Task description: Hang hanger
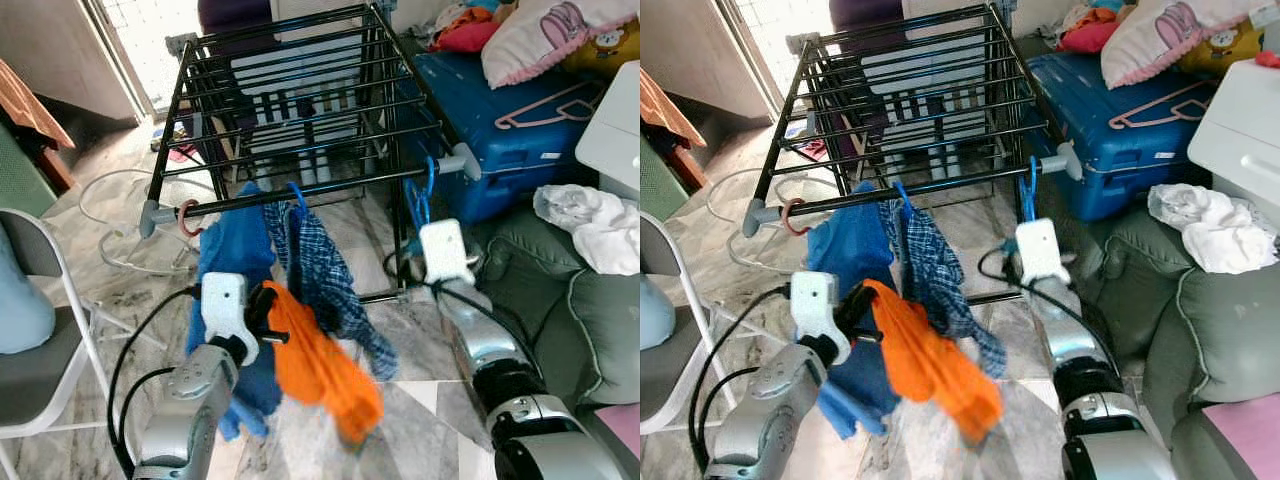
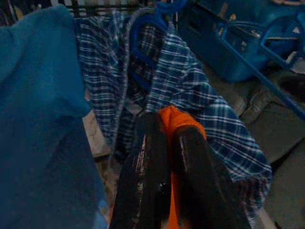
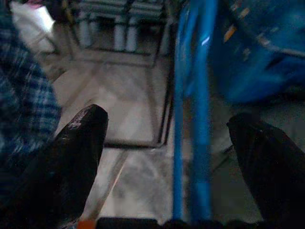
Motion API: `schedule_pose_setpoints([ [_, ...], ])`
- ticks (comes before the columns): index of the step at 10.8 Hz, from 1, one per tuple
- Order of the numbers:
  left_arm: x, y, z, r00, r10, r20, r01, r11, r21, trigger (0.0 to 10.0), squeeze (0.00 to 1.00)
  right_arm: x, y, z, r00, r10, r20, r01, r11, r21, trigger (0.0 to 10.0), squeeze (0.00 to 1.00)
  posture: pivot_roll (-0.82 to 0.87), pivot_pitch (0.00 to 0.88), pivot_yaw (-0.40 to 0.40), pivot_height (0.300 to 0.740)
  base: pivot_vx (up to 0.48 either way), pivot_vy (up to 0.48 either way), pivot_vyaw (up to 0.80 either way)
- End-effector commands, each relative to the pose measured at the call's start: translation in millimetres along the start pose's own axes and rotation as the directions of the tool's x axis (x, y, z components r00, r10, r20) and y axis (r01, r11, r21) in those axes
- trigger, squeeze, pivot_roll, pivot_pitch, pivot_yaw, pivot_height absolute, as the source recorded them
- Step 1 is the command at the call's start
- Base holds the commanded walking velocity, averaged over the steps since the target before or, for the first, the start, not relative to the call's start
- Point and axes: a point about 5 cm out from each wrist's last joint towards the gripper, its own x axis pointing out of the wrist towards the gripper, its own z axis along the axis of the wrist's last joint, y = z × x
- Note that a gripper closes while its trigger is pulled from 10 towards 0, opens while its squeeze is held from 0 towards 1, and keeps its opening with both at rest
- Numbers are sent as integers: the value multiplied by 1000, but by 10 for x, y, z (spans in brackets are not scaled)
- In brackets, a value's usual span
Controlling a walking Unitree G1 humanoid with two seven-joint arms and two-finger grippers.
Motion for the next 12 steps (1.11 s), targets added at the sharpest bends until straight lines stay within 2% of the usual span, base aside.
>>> schedule_pose_setpoints([
  [1, -16, 35, 39, 1000, 14, 8, -14, 1000, 22, 10000, 0, 18, 77, 20, 1000, 25, -7, -25, 1000, 3, 0, 0, -140, 0, 166, 740, 0, 0, 0],
  [5, -8, 43, 51, 1000, 15, 7, -16, 1000, 27, 10000, 0, 73, -49, 29, 1000, -15, -24, 15, 1000, 13, 0, 0, -132, 0, 165, 740, 0, 0, 0],
  [6, 0, 38, 48, 1000, 13, 6, -13, 1000, 28, 10000, 0, 91, -86, 58, 999, -30, -22, 30, 1000, 8, 196, 0, -133, 0, 165, 740, 0, 0, 0],
  [8, 12, 18, 43, 1000, 6, 3, -6, 1000, 28, 10000, 0, 111, -119, 101, 999, -44, -17, 44, 999, 4, 1255, 0, -134, 0, 166, 740, 0, 0, 0],
  [11, 11, 18, 37, 1000, 6, -3, -6, 1000, 30, 10000, 0, 129, -125, 102, 999, -46, -25, 46, 999, -6, 784, 0, -134, 0, 166, 740, 0, 0, 0],
  [12, 14, 12, 30, 1000, 6, -6, -6, 1000, 31, 10000, 0, 132, -136, 92, 998, -49, -33, 48, 999, -13, 118, 0, -131, 0, 163, 740, 0, 0, 0],
])
